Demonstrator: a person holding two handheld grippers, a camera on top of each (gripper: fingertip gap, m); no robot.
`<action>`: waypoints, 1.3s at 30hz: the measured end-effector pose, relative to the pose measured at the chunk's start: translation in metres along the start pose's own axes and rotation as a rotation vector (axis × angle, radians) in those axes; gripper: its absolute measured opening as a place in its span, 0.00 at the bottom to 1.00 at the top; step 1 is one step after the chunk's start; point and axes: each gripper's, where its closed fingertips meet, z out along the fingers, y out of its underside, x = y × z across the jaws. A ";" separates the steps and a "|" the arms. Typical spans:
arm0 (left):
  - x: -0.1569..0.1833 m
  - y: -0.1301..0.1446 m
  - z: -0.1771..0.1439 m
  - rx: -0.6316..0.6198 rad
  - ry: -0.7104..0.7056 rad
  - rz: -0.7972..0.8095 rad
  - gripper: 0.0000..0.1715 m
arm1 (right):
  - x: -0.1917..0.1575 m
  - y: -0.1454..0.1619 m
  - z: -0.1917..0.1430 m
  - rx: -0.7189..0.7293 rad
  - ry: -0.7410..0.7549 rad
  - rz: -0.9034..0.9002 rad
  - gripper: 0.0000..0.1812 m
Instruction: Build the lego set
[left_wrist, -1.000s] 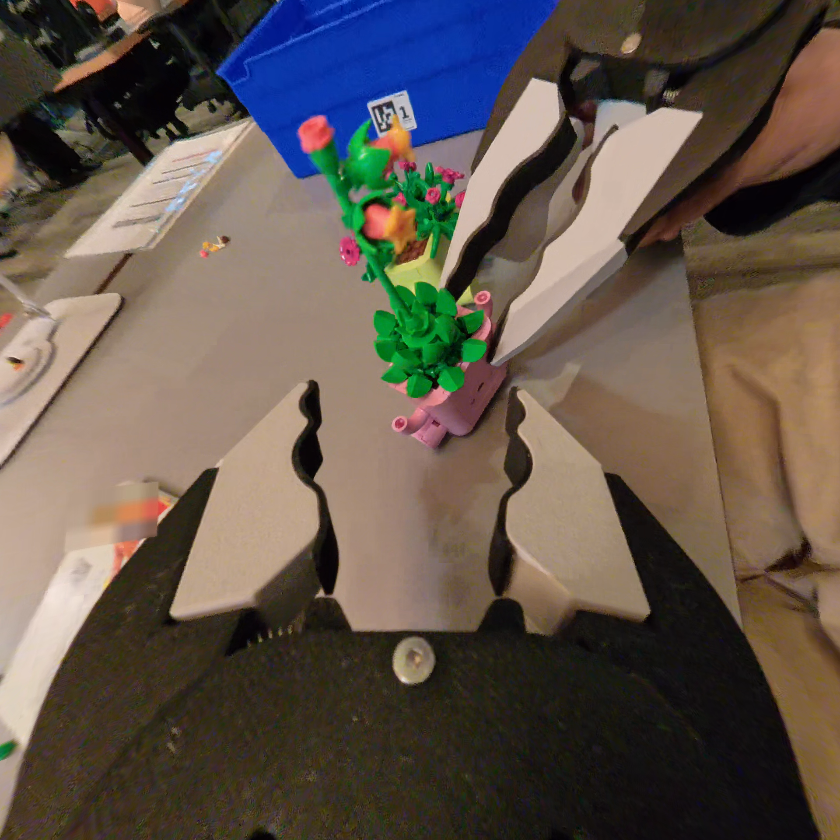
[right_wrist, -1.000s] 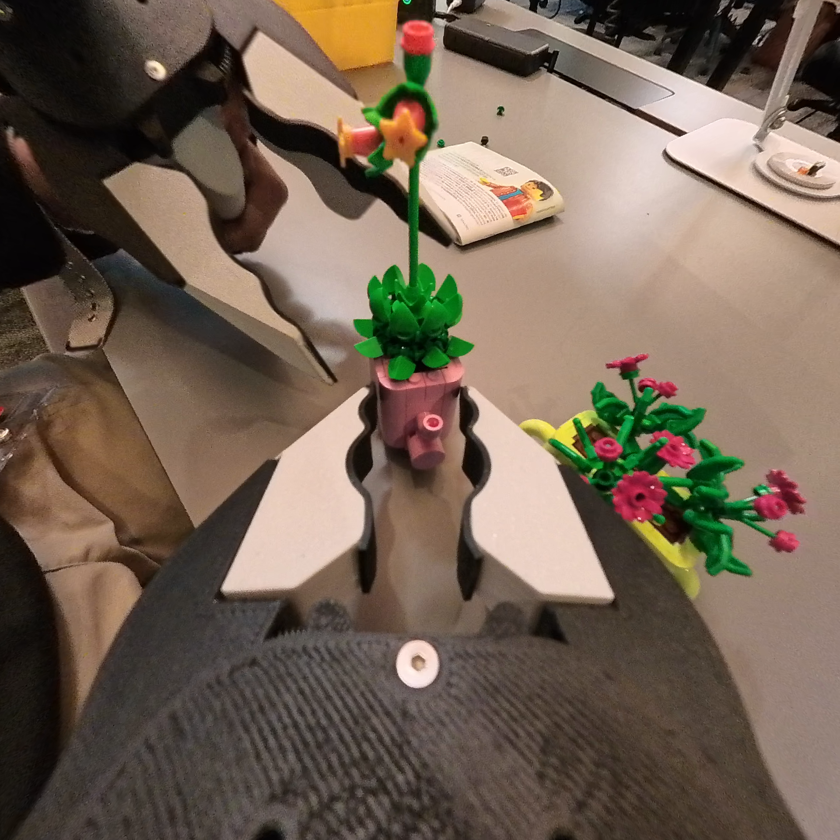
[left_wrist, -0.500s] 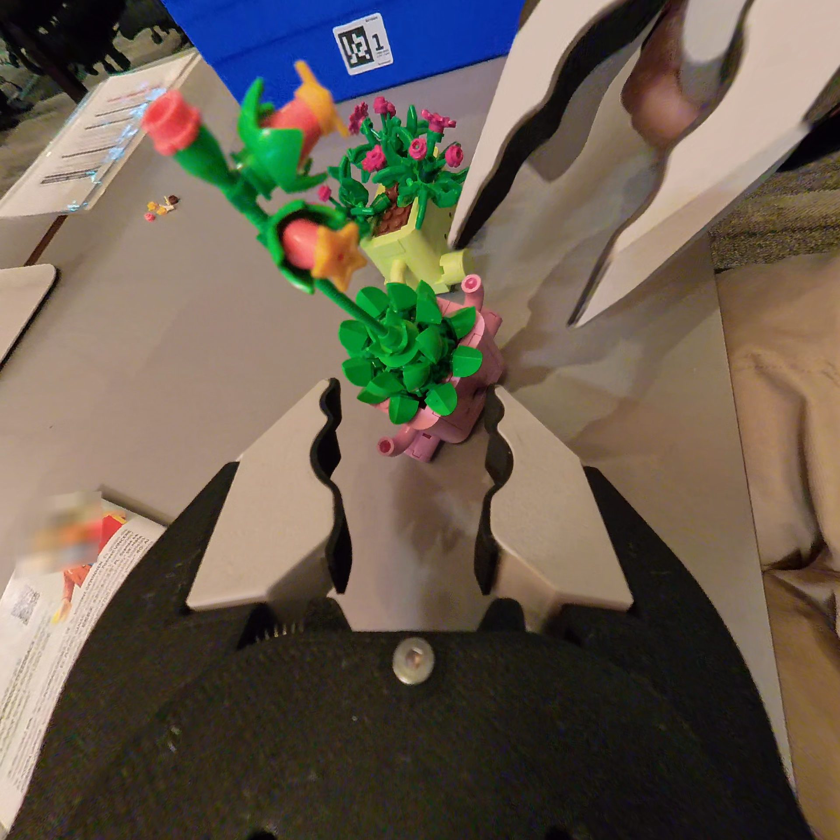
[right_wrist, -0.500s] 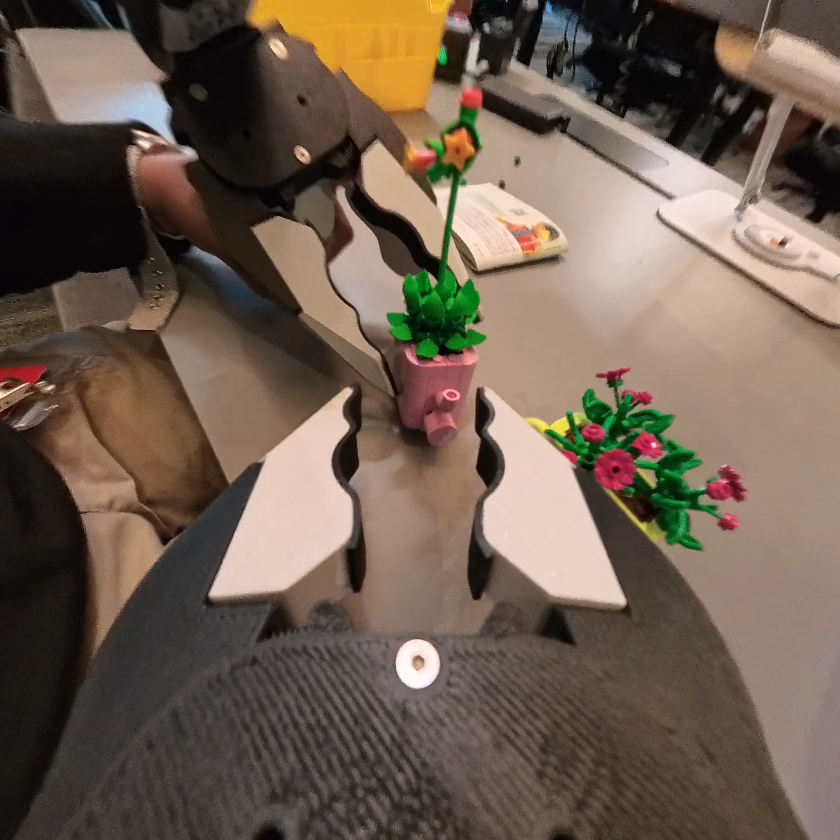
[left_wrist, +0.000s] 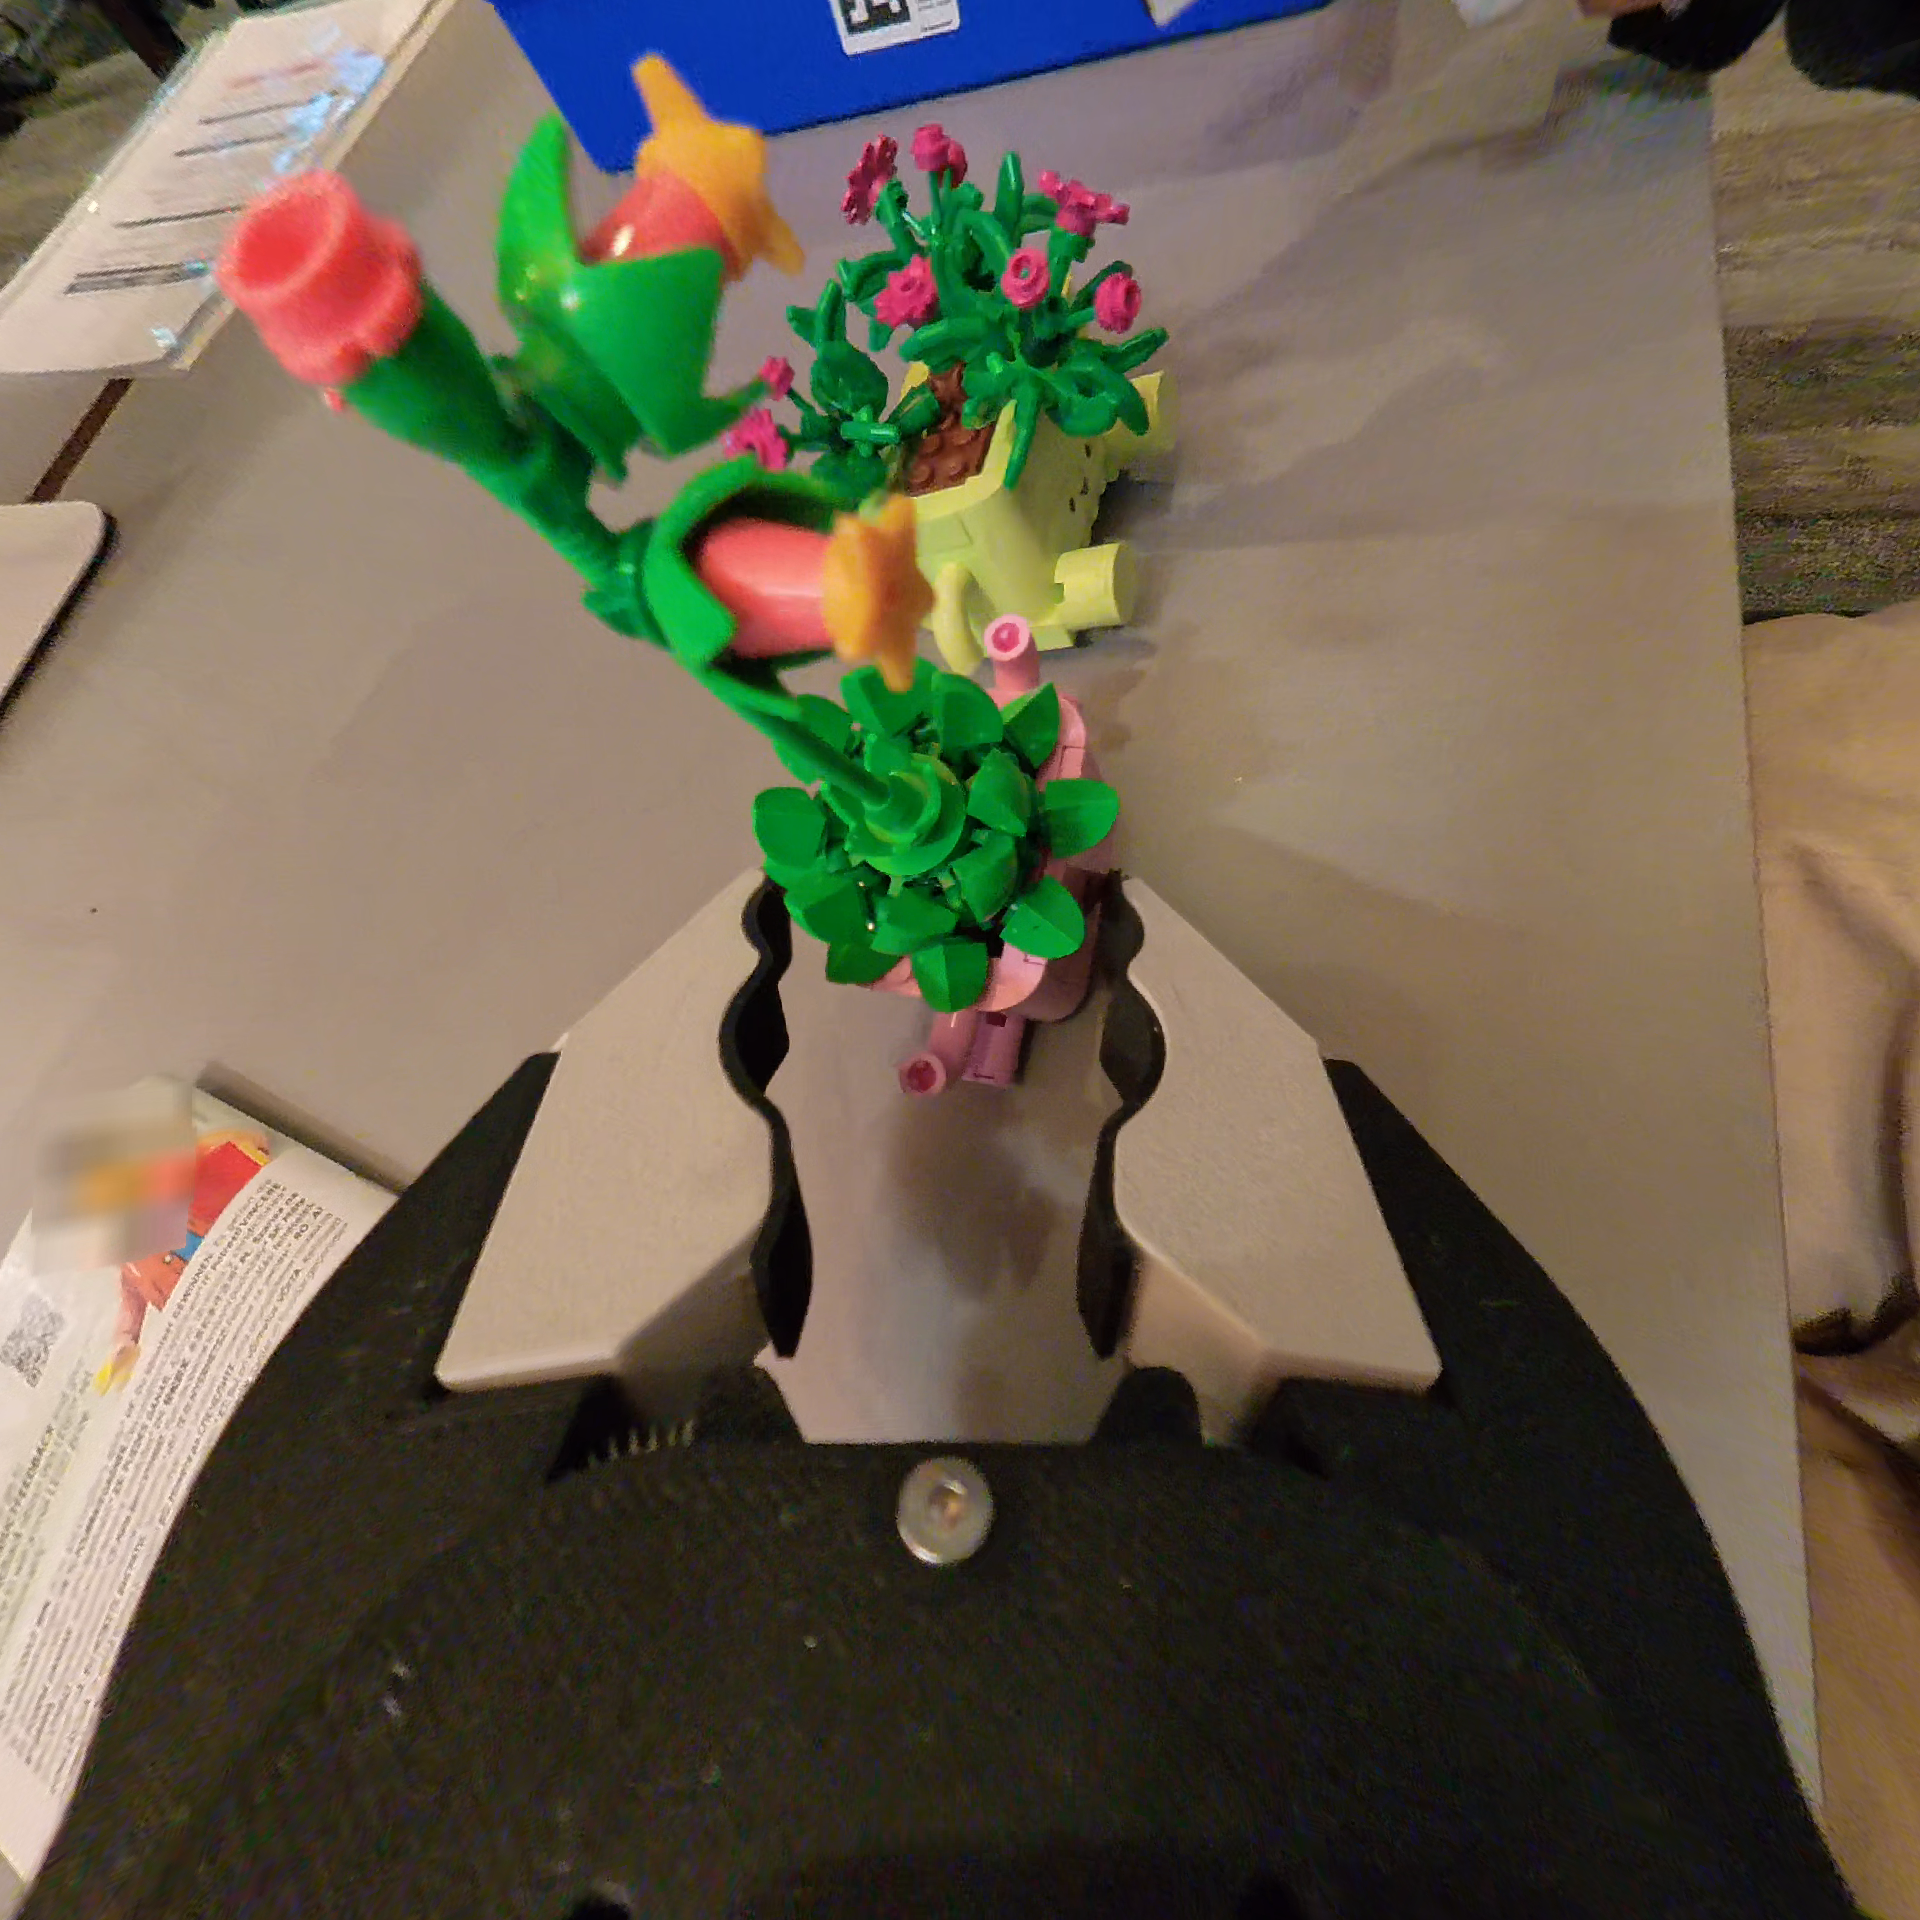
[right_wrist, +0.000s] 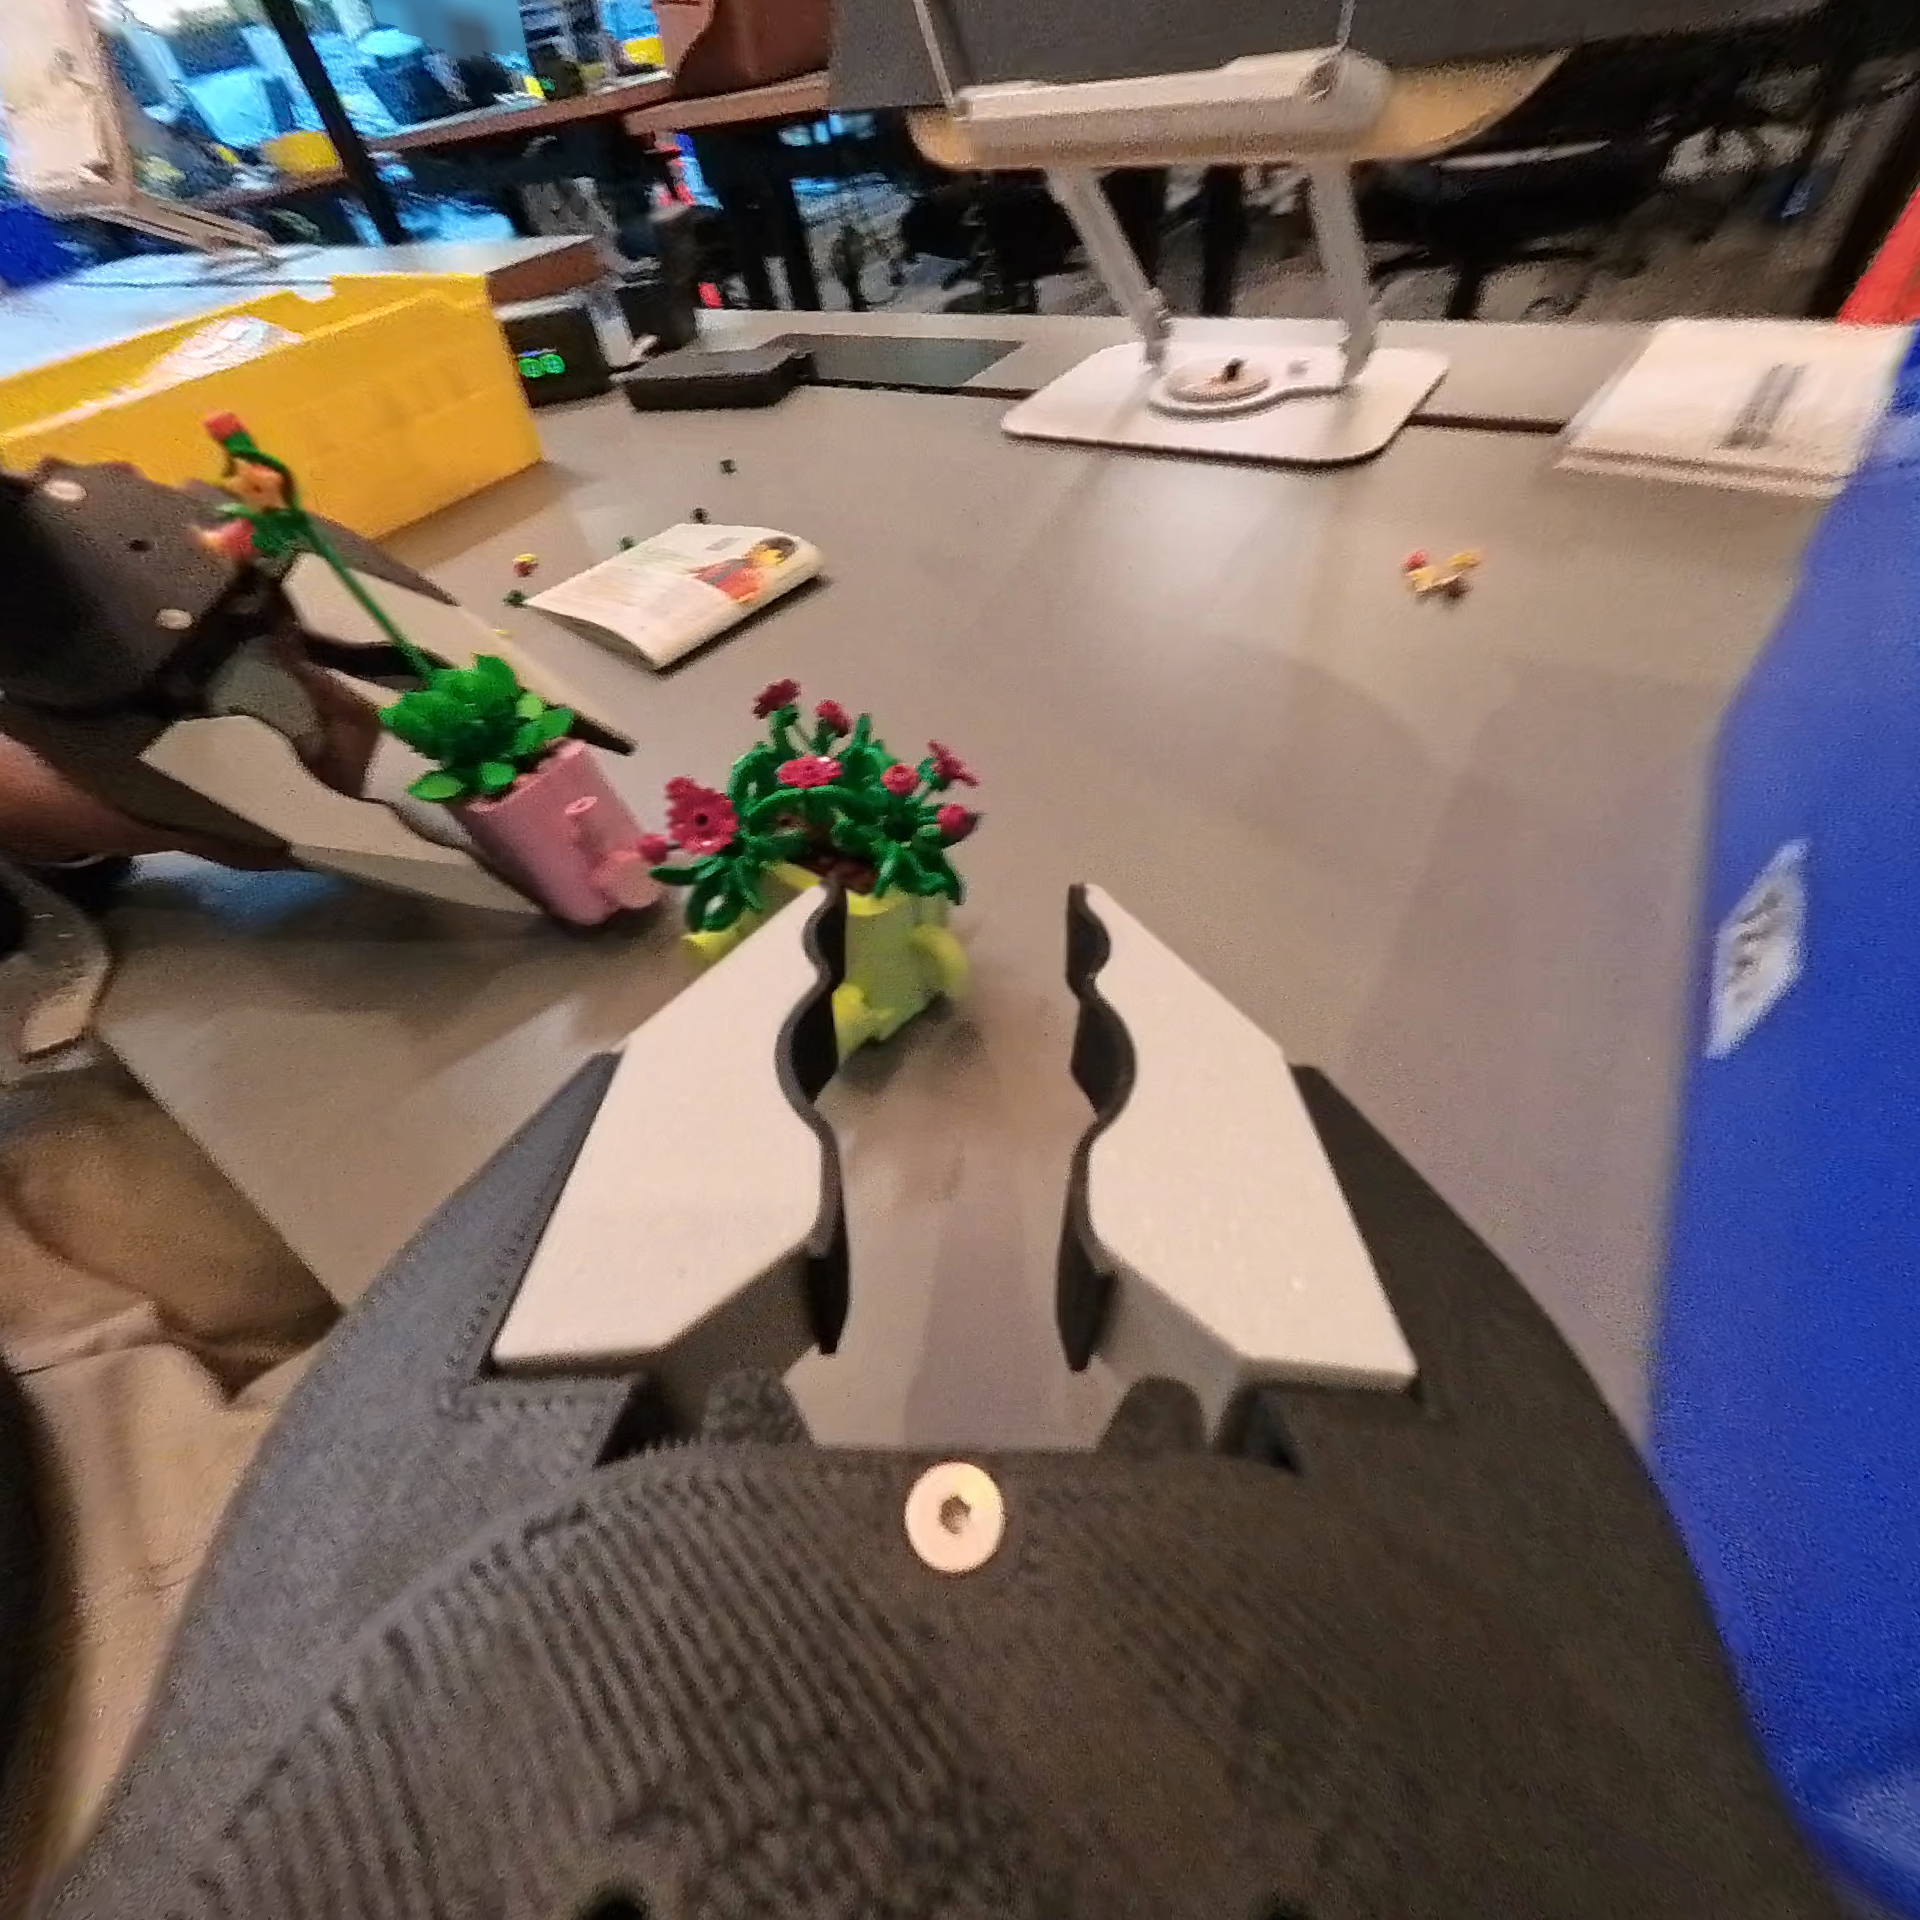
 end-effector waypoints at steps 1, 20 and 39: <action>-0.001 0.001 0.001 -0.005 0.001 -0.002 0.34 | -0.005 0.003 0.003 -0.004 -0.032 0.017 0.23; -0.010 0.009 -0.012 0.000 -0.041 -0.053 0.37 | -0.033 0.045 0.024 -0.273 -0.114 -0.138 0.22; -0.012 0.014 -0.014 -0.018 -0.065 -0.060 0.39 | -0.038 0.061 0.028 -0.365 -0.104 -0.224 0.18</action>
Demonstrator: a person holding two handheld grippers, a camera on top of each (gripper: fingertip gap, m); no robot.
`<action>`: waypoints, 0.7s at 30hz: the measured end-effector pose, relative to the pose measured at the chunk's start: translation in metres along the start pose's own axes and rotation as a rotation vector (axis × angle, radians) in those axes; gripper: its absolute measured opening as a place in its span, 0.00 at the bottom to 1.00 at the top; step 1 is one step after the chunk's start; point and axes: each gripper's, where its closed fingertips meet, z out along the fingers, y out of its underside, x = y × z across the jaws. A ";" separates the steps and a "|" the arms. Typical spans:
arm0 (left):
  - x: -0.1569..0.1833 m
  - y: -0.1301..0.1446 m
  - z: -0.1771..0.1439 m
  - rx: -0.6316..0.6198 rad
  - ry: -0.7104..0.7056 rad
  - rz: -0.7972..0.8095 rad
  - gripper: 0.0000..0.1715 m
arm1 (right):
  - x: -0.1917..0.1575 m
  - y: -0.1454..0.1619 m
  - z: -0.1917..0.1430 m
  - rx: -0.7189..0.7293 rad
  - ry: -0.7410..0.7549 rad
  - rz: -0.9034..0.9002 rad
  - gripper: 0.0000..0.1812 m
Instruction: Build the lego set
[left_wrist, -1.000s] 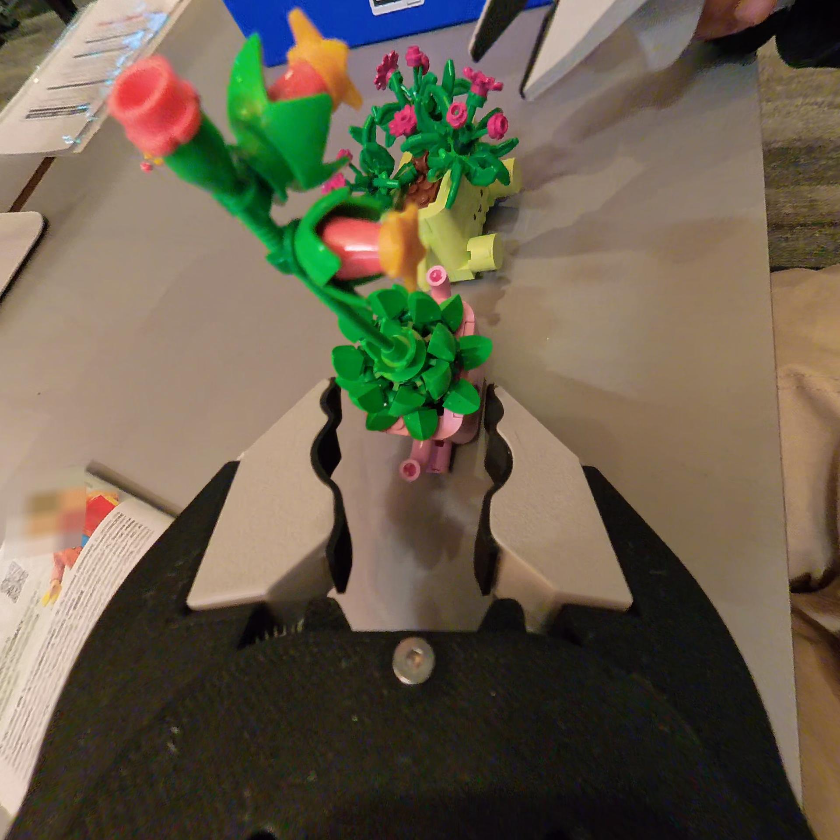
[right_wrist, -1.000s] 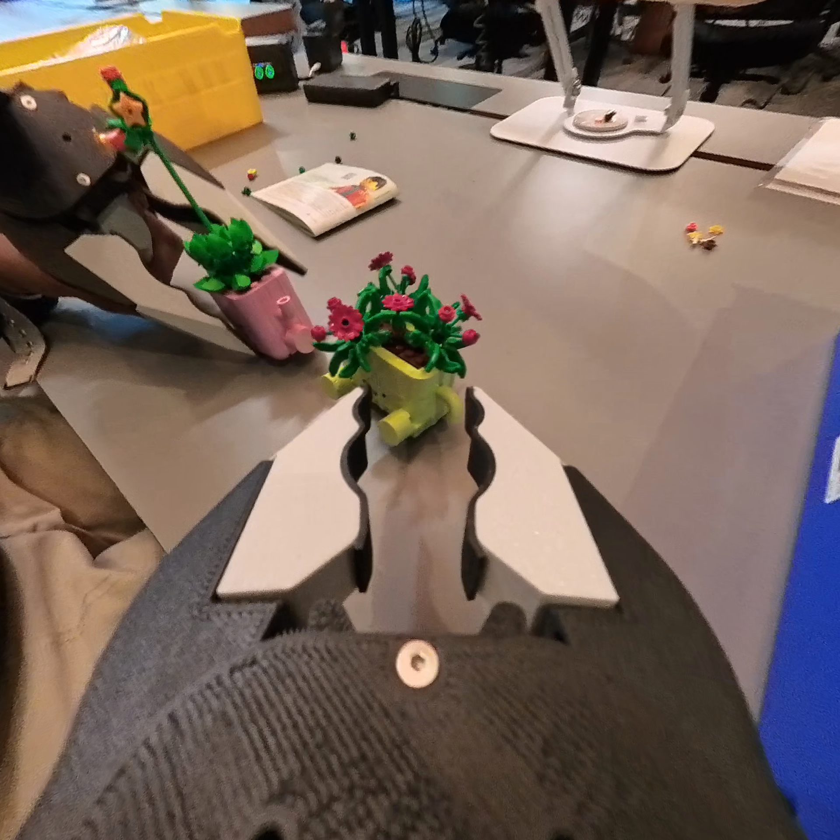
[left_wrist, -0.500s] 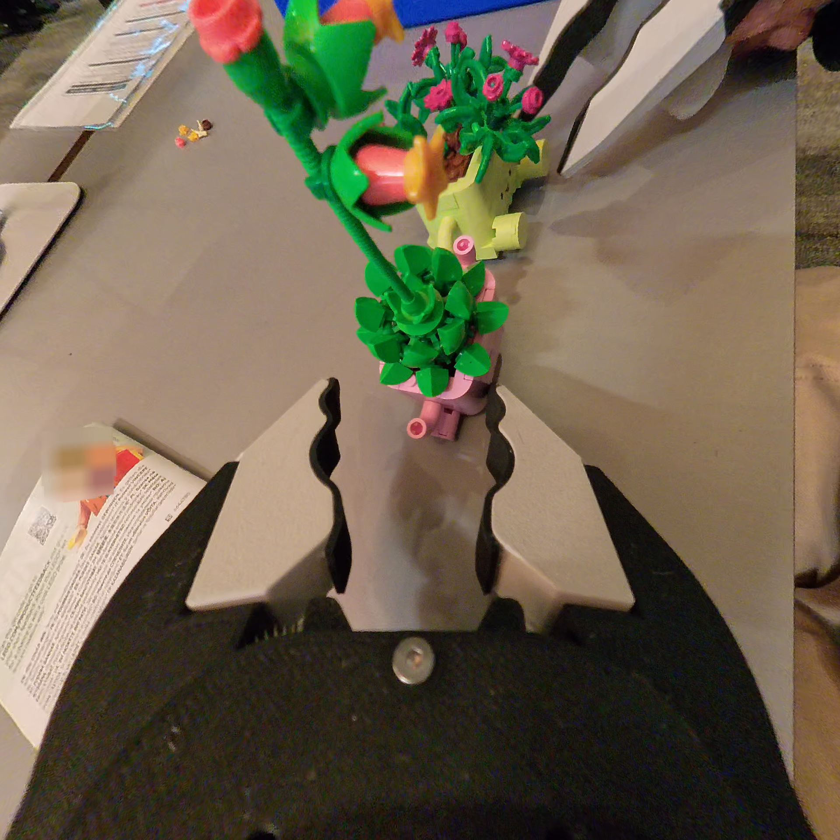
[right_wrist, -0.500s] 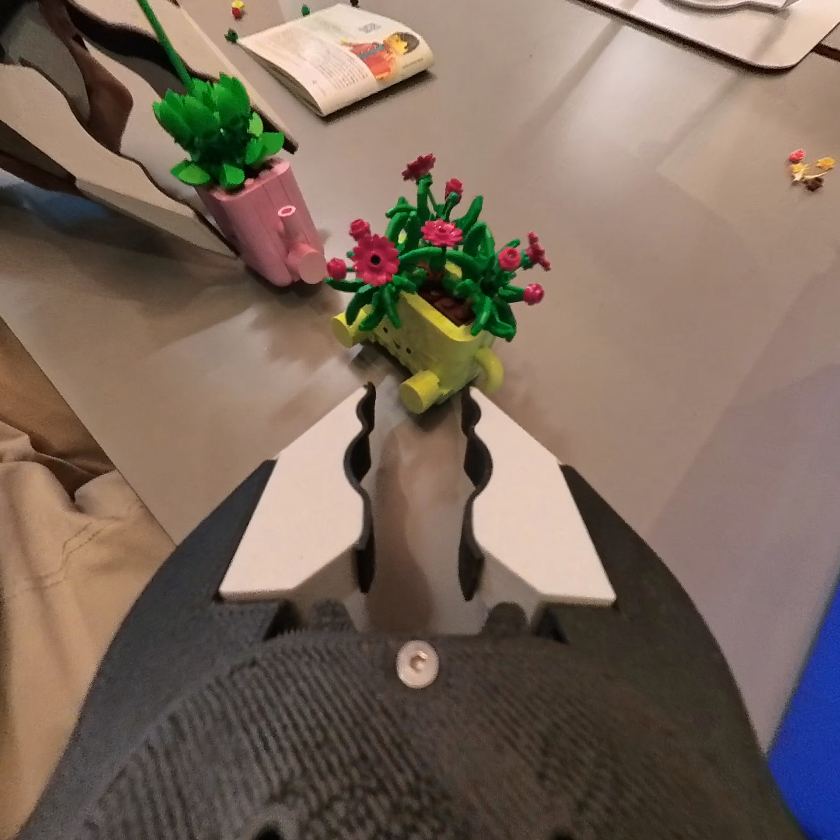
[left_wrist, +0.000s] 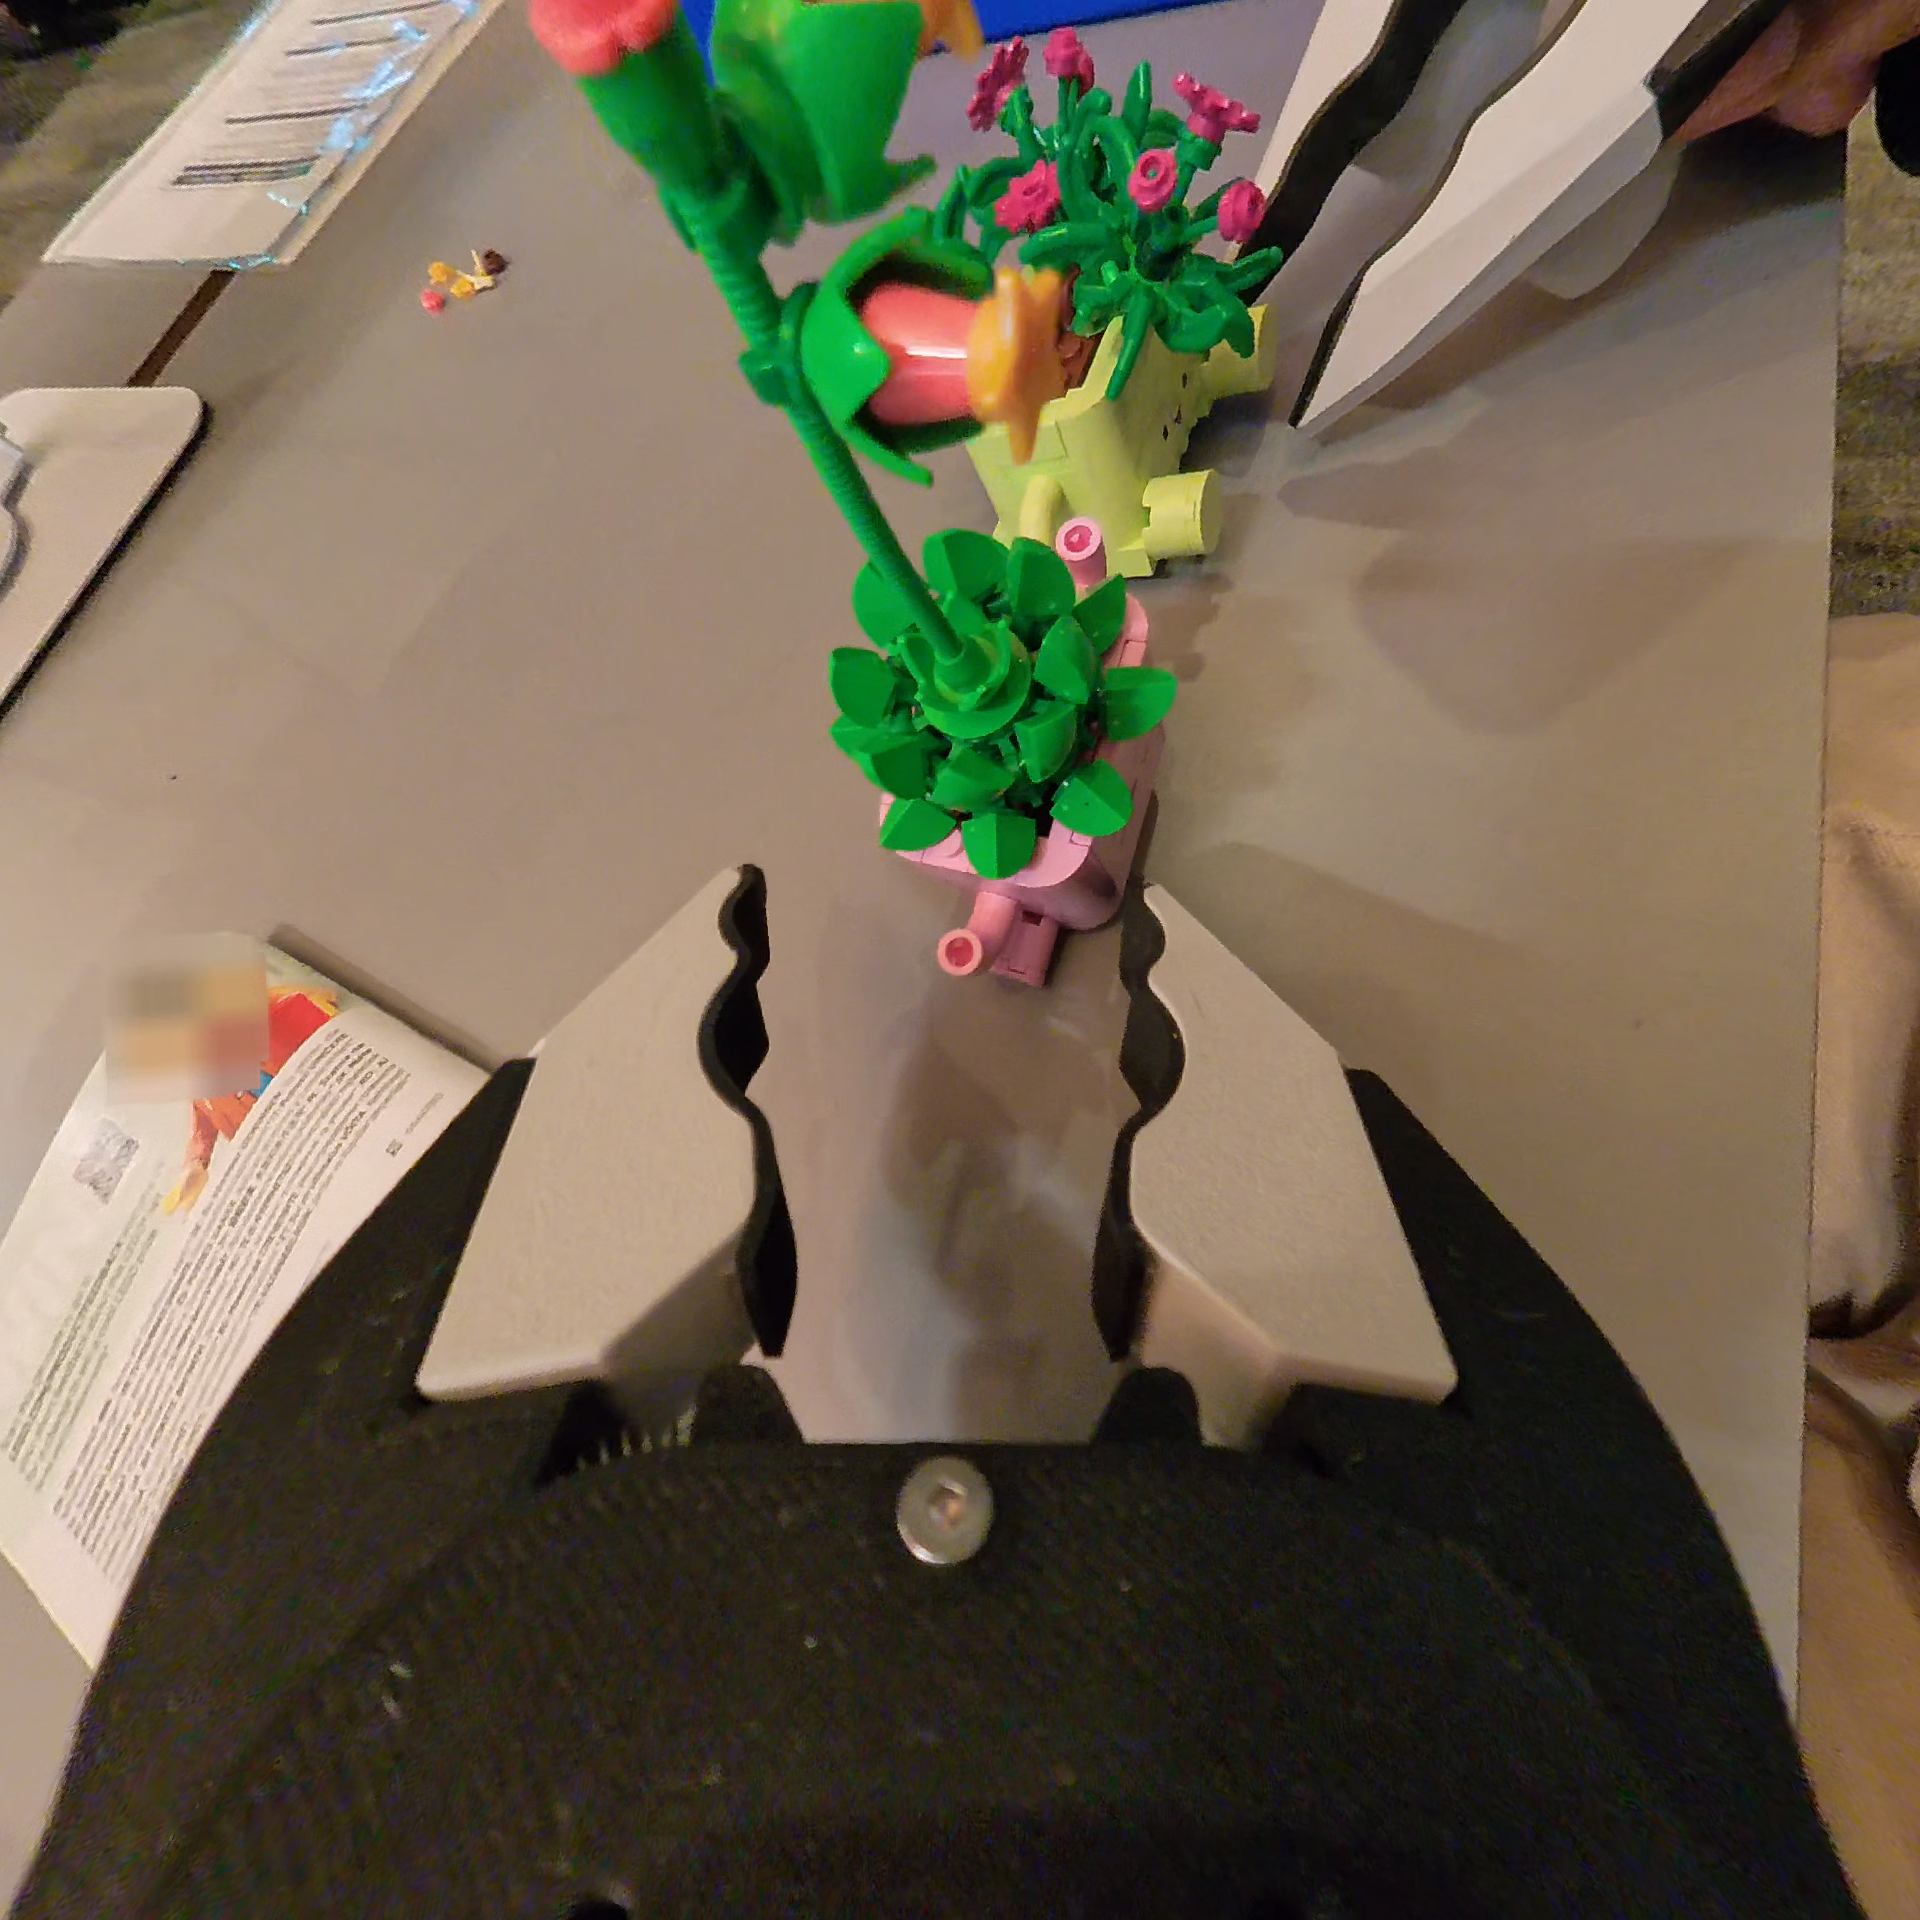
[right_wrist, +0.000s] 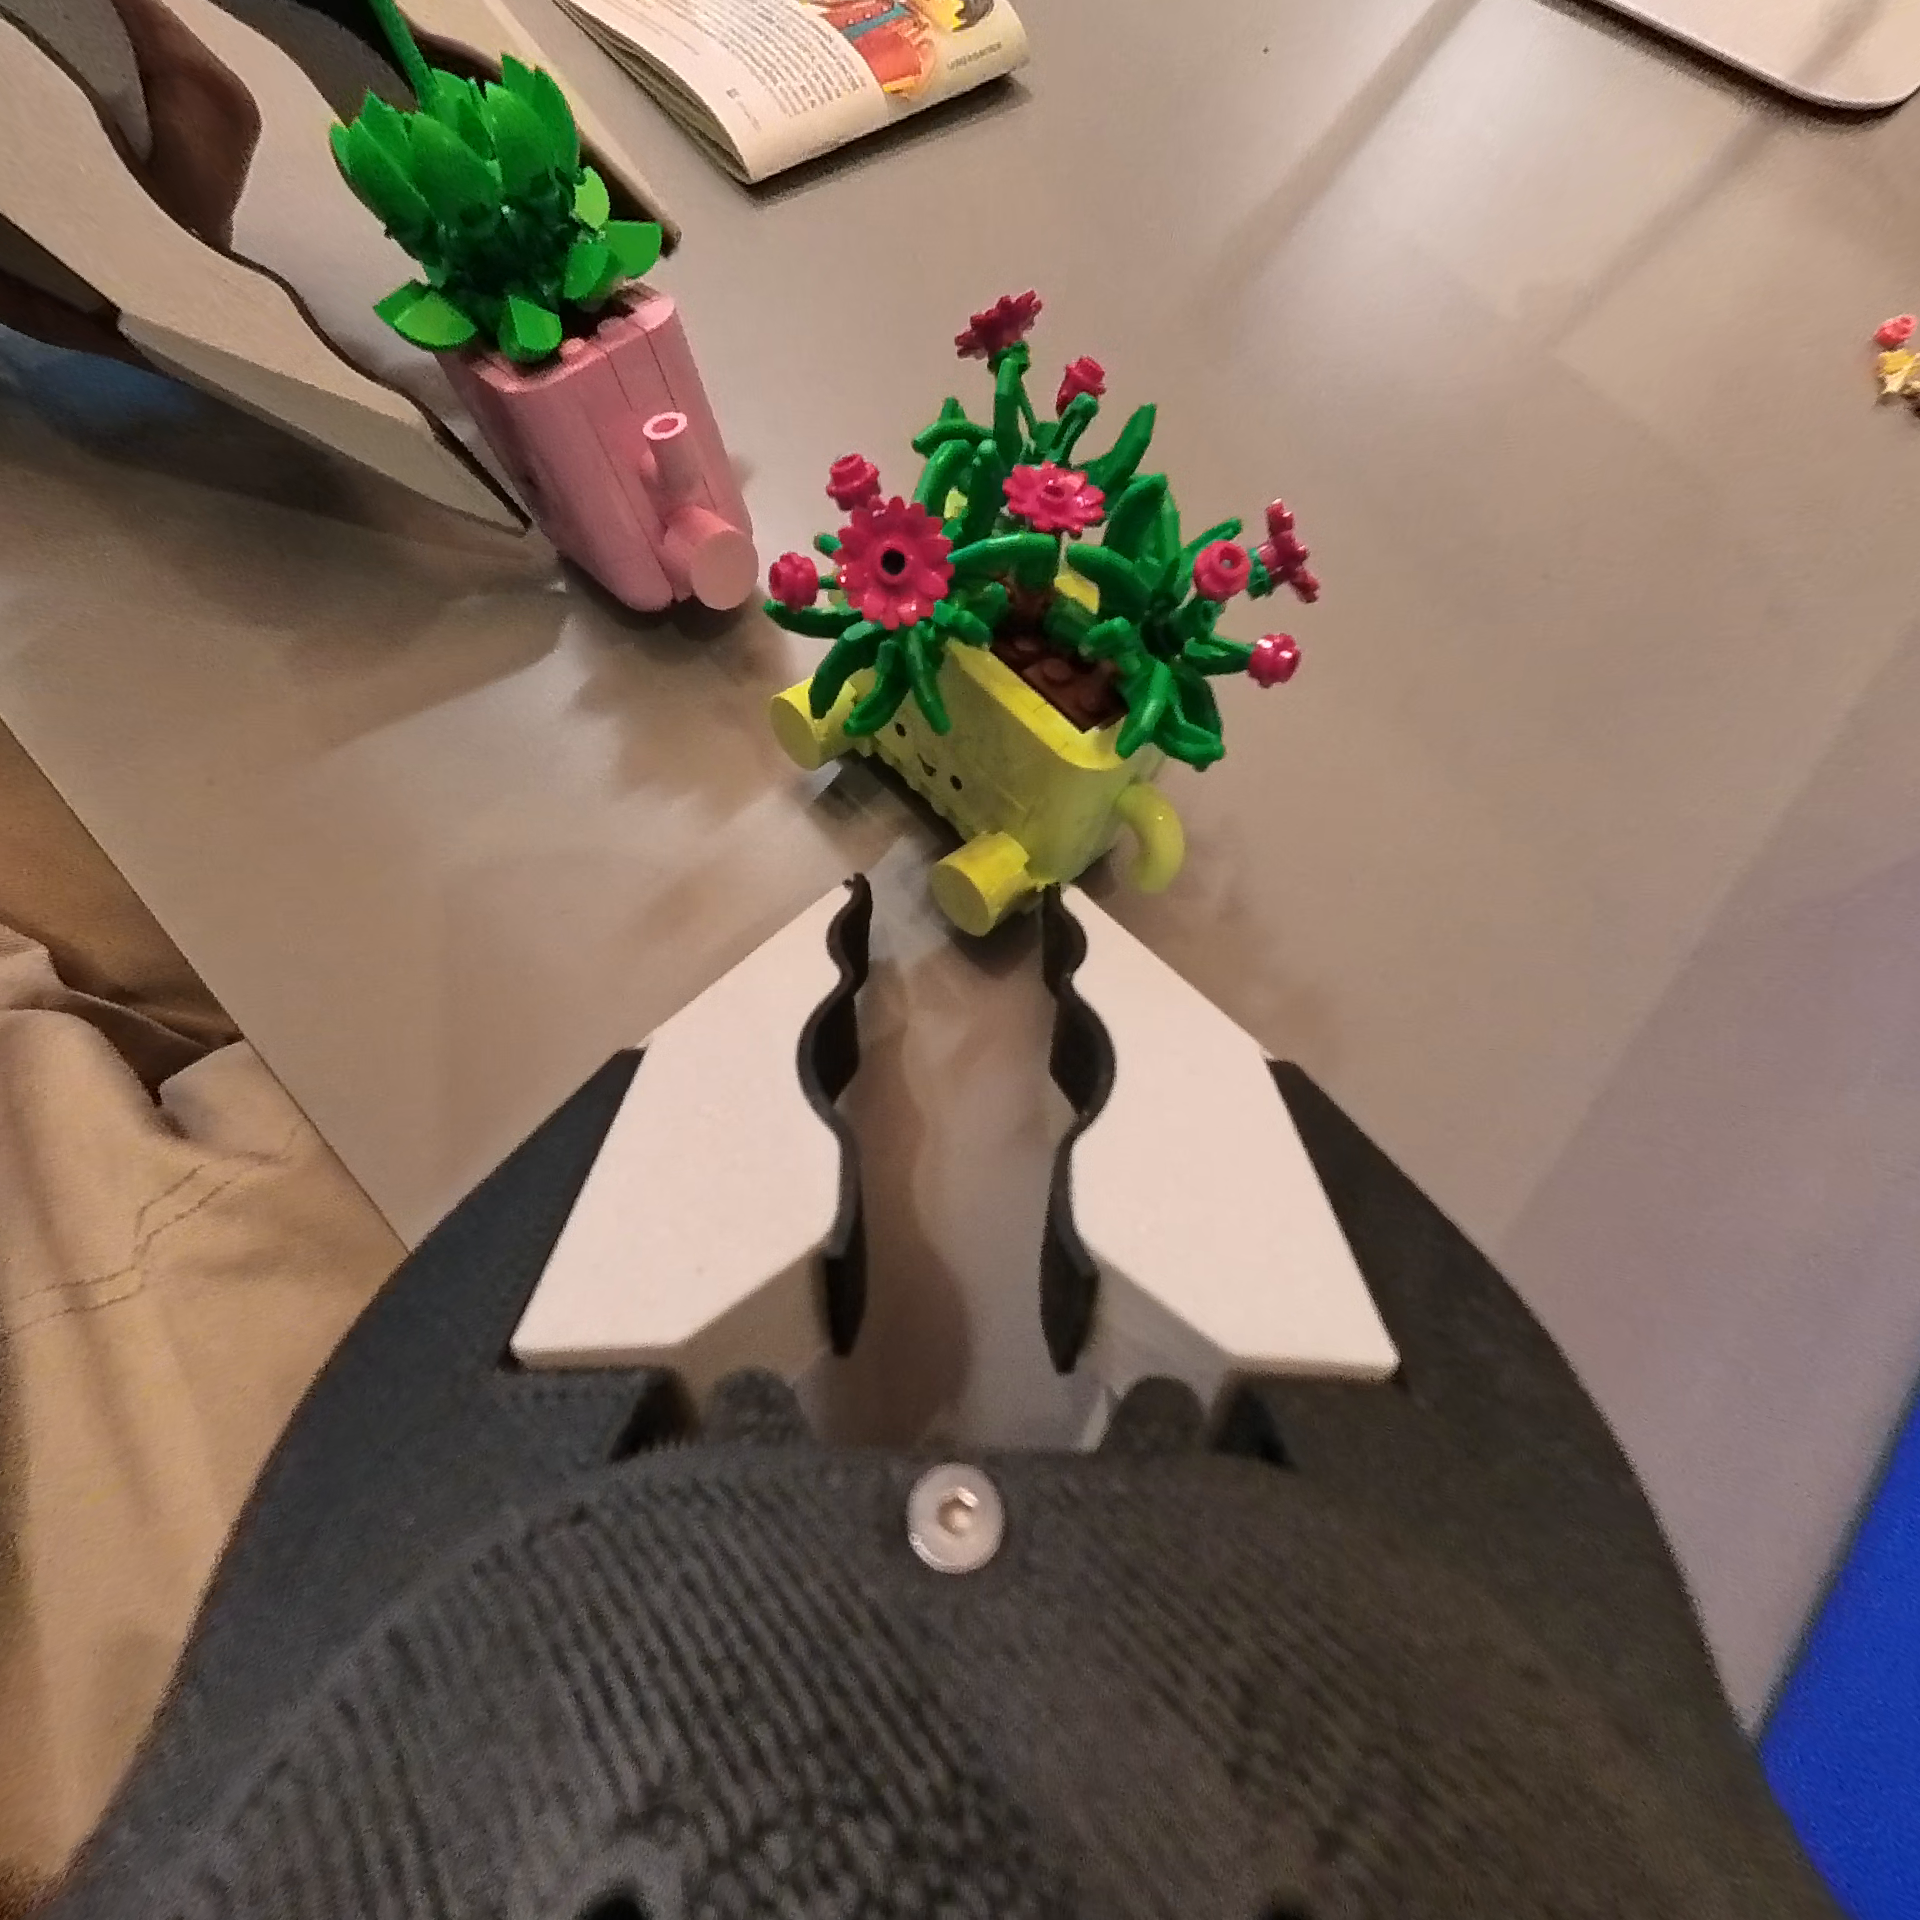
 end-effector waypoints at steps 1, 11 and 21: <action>-0.001 0.000 -0.001 0.001 -0.003 -0.005 0.39 | 0.000 0.000 0.000 0.000 -0.002 0.002 0.18; -0.004 0.012 -0.014 -0.029 -0.091 -0.085 0.52 | 0.001 -0.007 -0.008 0.065 0.012 -0.001 0.23; 0.040 -0.013 -0.056 0.106 -0.173 -0.146 0.82 | -0.004 -0.013 -0.052 0.207 0.302 -0.082 0.65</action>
